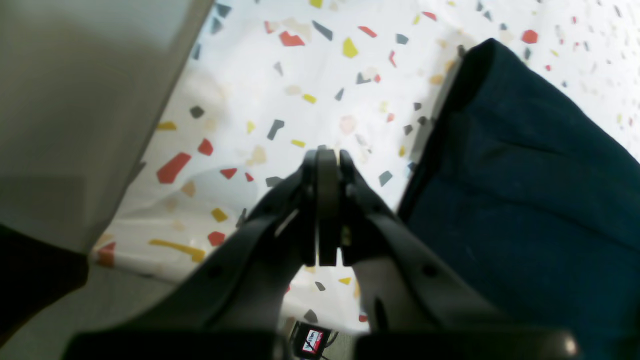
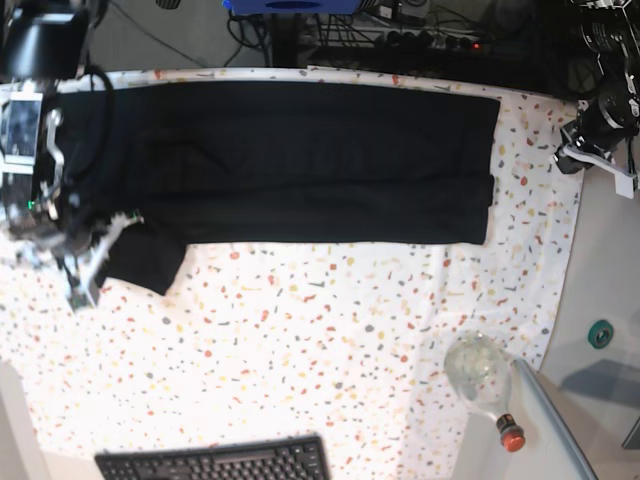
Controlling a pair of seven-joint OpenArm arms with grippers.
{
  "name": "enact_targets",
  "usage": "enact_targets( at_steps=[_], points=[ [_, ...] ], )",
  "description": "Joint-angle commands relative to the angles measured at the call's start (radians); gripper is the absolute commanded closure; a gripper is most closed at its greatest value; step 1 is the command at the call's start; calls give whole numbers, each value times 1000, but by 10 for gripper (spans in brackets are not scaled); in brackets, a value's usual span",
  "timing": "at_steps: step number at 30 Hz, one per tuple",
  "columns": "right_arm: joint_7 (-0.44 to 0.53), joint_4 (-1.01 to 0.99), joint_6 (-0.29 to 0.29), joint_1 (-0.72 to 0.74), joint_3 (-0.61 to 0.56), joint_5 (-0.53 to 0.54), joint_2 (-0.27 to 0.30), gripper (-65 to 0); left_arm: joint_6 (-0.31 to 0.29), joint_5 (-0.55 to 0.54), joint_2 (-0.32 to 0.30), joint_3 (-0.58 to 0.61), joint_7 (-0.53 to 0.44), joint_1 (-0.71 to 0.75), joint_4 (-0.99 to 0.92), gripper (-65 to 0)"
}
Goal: Layout the t-shirt on the table in an organized manner, then fold the t-shirt properly
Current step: 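Tuck the hanging sleeve under the strip with the right gripper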
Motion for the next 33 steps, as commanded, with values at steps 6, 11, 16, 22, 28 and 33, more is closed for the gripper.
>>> enact_targets(
  at_steps=[6, 11, 16, 22, 28, 33],
  points=[
    [3, 121, -1, -140, 54, 2, -37, 0, -4, -14, -32, -7, -17, -16, 13, 0],
    [21, 144, -1, -247, 59, 2, -104, 0, -4, -15, -49, 1, -17, -29, 13, 0],
    [101, 150, -1, -302, 139, 2, -186, 0, -4, -14, -55, 3, -17, -29, 13, 0],
    [105, 150, -1, -295, 197, 4, -239, 0, -4, -14, -55, 3, -17, -29, 13, 0],
    [99, 193, -1, -304, 229, 4, -278, -144, -4, -14, -57, 3, -17, -29, 13, 0],
    [104, 279, -6, -348, 301, 149, -298, -219, -4, -14, -66, 3, -17, -29, 13, 0]
  ],
)
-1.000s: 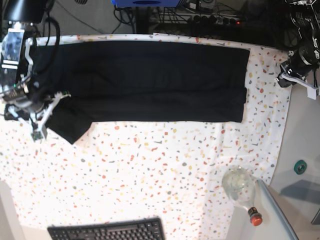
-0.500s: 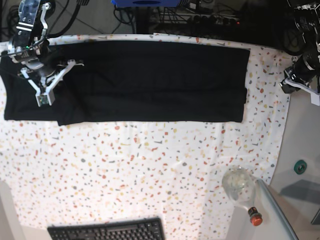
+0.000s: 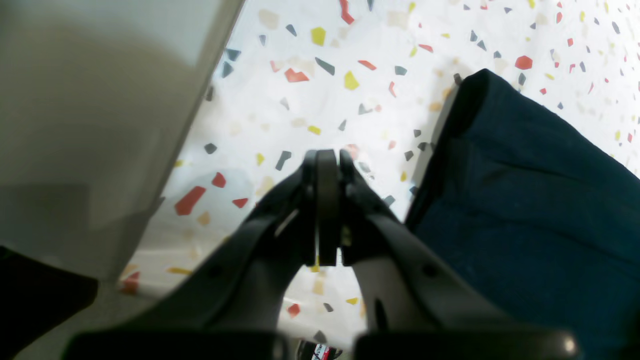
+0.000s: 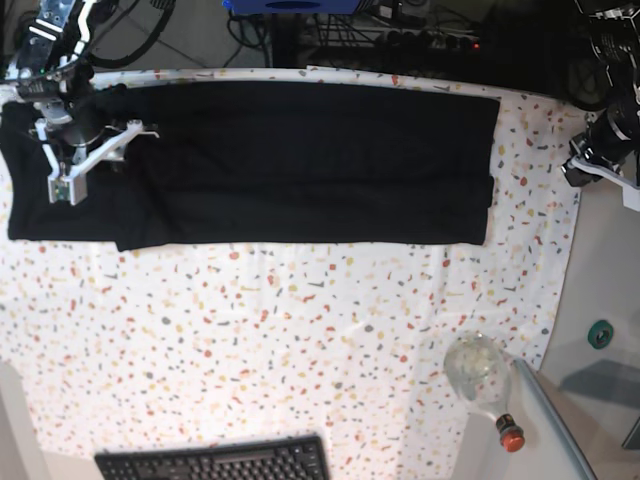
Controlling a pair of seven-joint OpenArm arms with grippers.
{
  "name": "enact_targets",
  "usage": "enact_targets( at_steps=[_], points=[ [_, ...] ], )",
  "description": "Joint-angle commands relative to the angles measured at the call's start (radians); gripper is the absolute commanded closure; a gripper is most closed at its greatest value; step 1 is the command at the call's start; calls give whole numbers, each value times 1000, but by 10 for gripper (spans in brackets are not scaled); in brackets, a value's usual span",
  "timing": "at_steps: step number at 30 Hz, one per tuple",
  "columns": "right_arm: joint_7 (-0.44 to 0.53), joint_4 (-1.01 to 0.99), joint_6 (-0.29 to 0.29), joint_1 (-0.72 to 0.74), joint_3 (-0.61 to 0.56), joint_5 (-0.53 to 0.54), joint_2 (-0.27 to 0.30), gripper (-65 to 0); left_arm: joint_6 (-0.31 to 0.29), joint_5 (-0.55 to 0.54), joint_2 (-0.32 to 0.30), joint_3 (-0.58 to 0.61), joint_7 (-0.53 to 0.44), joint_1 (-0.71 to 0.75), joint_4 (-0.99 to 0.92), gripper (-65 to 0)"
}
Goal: Layout the t-shirt on the table in an organized manner, then fold the t-shirt properly
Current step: 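Tuck the hanging sleeve under the strip with the right gripper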
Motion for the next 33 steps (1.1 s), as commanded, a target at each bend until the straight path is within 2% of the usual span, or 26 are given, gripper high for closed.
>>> enact_targets(
  at_steps=[1, 4, 8, 12, 14, 16, 18, 21, 26, 33],
  points=[
    [20, 37, -2, -6, 25, 55, 12, -213, -3, -10, -24, -7, -15, -5, 14, 0],
    [23, 83, -17, -6, 63, 108, 14, -182, -3, -10, -28, -7, -15, -5, 14, 0],
    [15, 61, -42, 64, 43, 101, 35, 0, -3, -10, -28, -7, -18, -5, 14, 0],
    [18, -140, -49, 181, 16, 101, 89, 0, -3, -10, -24, -7, -18, -5, 14, 0],
    [20, -241, -78, 215, 14, 101, 120, 0, -3, -10, -24, -7, -18, -5, 14, 0],
    [33, -302, -120, 216, 14, 101, 144, 0, -3, -10, -25, -7, -18, -5, 14, 0],
    [50, -310, -135, 186, 16, 101, 154, 0, -3, -10, -27, -10, -18, -5, 14, 0],
    [50, -299, -135, 120, 16, 103, 152, 0, -3, -10, -28, -12, -18, -5, 13, 0],
    [53, -291, -135, 35, 16, 103, 115, 0, -3, -10, -28, -8, -18, -5, 13, 0],
    [-23, -81, -135, -6, 16, 103, 89, 0, -3, -9, -30, -8, -18, -32, -12, 0]
  ],
)
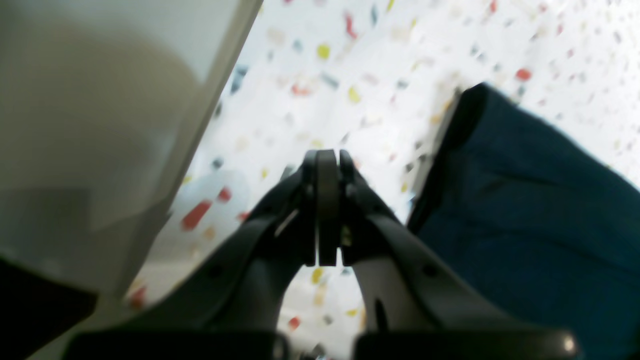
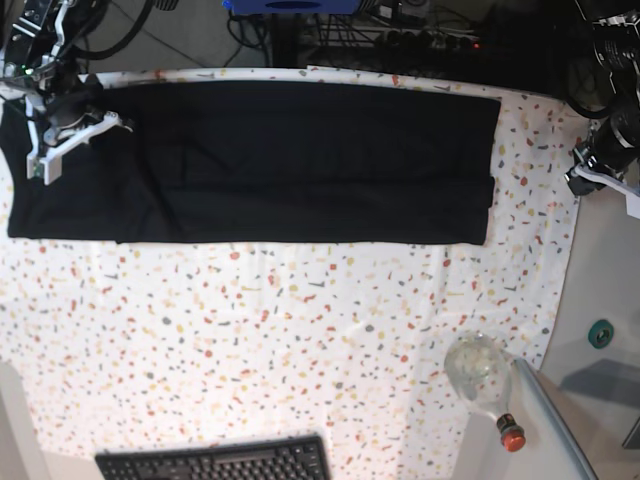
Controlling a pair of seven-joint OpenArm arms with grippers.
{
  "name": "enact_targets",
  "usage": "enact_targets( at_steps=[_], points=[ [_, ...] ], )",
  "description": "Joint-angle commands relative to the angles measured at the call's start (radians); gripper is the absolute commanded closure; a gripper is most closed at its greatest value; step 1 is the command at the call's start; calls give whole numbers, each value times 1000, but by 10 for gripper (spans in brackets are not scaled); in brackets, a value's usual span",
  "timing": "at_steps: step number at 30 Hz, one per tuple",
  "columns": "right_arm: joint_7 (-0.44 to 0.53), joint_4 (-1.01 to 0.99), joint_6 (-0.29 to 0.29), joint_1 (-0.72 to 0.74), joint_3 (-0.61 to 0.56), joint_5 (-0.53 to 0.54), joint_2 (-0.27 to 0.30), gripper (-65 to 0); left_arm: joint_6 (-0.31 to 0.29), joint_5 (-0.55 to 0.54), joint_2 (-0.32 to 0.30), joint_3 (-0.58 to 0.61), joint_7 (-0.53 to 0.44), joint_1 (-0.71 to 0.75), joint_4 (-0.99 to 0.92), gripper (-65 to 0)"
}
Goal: Layout the t-shirt on the table in an organized manner, then fold the t-shirt properly
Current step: 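Tuck the hanging sleeve under the strip with the right gripper, then grasp the strip end with the left gripper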
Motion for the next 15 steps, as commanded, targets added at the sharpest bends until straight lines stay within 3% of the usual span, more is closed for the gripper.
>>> enact_targets(
  at_steps=[1, 4, 8, 11, 15],
  points=[
    [10, 60, 9, 8, 0, 14, 3, 0, -3, -7, -21, -7, -16, -1, -1, 0],
    [-33, 97, 7, 71, -9, 12, 11, 0, -3, -7, -21, -5, -16, -1, -8, 0],
    [-71, -84, 7, 193, -8, -5, 39, 0, -3, -7, -19, -5, -16, -1, -5, 0],
    [-68, -200, 7, 202, -8, -55, 45, 0, -3, -7, -19, -5, -16, -1, -4, 0],
    [-71, -183, 7, 152, -9, -63, 12, 0, -3, -7, -19, -8, -17, -1, -7, 0]
  ],
)
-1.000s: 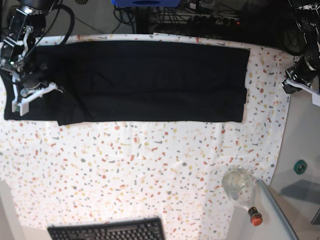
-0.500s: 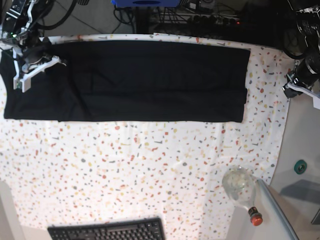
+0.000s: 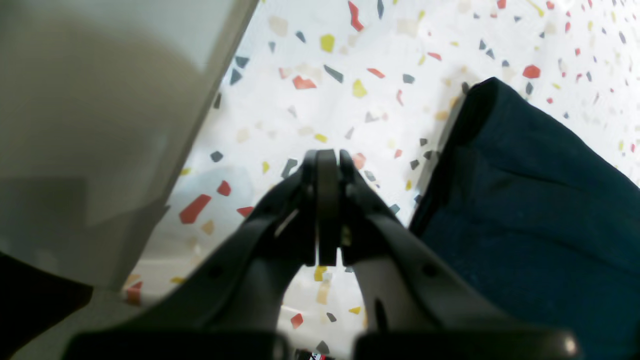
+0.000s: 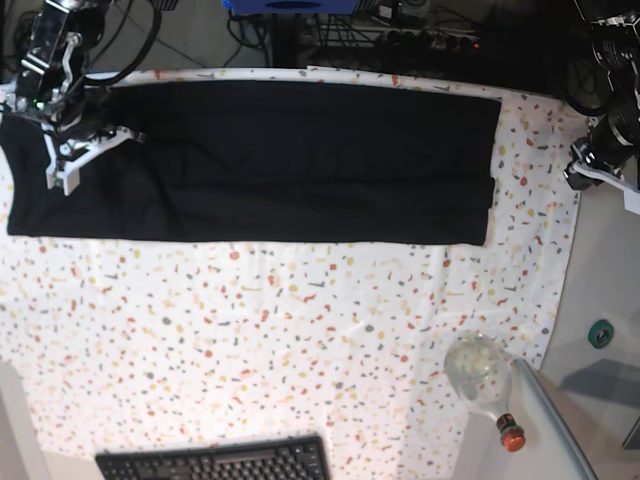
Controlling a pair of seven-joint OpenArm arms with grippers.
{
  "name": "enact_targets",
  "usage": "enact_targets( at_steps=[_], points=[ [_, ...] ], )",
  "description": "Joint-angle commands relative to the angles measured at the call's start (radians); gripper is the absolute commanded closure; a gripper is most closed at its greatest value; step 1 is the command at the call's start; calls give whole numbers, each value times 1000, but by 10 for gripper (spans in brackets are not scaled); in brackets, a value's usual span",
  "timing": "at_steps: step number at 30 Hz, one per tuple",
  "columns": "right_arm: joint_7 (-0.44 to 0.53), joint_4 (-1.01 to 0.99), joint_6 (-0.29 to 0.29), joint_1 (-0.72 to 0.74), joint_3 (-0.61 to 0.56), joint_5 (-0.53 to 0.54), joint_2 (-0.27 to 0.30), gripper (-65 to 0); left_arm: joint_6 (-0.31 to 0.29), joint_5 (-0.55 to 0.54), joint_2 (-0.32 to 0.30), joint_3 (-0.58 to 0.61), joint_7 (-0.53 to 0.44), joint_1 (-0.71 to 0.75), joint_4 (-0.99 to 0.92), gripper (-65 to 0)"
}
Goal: Layout the t-shirt on the table in an organized manner, then fold the t-shirt properly
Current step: 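Grasp the strip end with the left gripper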
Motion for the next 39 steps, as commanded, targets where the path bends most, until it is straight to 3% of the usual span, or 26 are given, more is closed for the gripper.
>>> enact_targets(
  at_steps=[1, 5, 9, 12, 17, 21, 24, 26, 29, 31, 35, 39],
  points=[
    [10, 53, 5, 6, -3, 16, -2, 0, -3, -9, -20, -8, -16, -4, 14, 0],
    [-18, 207, 5, 10, -3, 14, -10, 0, -3, -11, -20, -6, -16, -6, 19, 0],
    [-62, 231, 5, 122, -4, 13, 10, 0, -3, -11, -20, -8, -16, -6, 20, 0],
    [-62, 124, 5, 237, -6, 13, 36, 0, -3, -11, -20, -12, -16, -6, 20, 0],
    [-47, -76, 5, 340, -6, 13, 33, 0, -3, -11, -28, -18, -16, -1, 13, 0],
    [70, -252, 5, 351, -6, 13, 44, 0, -12, -15, -48, -18, -16, 22, 13, 0],
    [128, -366, 5, 368, -6, 13, 88, 0, -135, -12, -49, -34, -16, 46, 13, 0],
    [124, -367, 5, 366, 0, 19, 95, 0, -236, -11, -48, -49, -16, 71, 5, -122],
    [87, -215, 11, 311, 5, 25, 88, 0, -353, -11, -46, -52, -17, 100, -13, -285],
    [84, -62, 11, 242, -3, 65, 84, 0, -428, -9, -20, -52, -19, 118, -9, -311],
    [87, 110, 11, 141, 0, 143, 87, 0, -435, 22, 49, -43, -19, 126, 66, -263],
    [87, 128, 11, 122, 0, 145, 88, 0, -435, 124, 142, -45, -19, 55, 114, -258]
  ],
)
